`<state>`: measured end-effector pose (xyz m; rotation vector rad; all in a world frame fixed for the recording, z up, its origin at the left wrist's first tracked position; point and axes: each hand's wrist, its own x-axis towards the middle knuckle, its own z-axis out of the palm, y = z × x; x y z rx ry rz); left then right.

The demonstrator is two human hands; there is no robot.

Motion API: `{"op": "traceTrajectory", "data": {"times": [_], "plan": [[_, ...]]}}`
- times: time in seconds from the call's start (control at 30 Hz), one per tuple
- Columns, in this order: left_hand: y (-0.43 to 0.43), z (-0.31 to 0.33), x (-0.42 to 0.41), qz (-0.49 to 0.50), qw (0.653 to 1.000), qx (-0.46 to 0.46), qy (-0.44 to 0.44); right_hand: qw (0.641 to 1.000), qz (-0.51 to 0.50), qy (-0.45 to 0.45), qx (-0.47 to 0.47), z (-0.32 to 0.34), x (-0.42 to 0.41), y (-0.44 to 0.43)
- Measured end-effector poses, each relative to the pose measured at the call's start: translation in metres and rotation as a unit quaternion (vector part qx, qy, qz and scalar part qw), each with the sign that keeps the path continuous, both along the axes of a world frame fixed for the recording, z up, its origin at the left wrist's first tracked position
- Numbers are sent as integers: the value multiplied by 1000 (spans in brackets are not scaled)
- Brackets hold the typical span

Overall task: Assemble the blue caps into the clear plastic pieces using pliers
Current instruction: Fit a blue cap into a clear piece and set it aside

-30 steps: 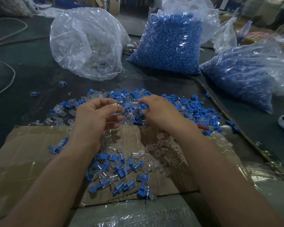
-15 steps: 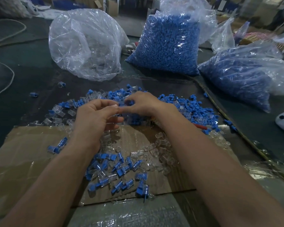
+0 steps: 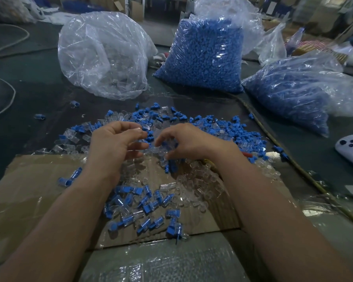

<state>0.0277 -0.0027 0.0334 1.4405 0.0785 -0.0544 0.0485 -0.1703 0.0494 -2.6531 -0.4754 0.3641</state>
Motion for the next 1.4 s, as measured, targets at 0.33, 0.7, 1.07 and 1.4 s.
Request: {"op": "traceTrajectory", "data": {"times": [0.33,0.7,1.07,1.4], "plan": [[-4,0,-6,-21,1000,13,-3,979,-123,-107,119,-8,-32,-16],[-2,0,-8,-5,1000,9,-4,983,-115,-75,-120,-9,-43,11],[-8,-1,-14,-62,997,28,-32,941,-137,-163,263,-13,-57,8],[-11,-2,-15,-65,996,22,-48,900,-154,-207,351,-20,-59,17]]}}
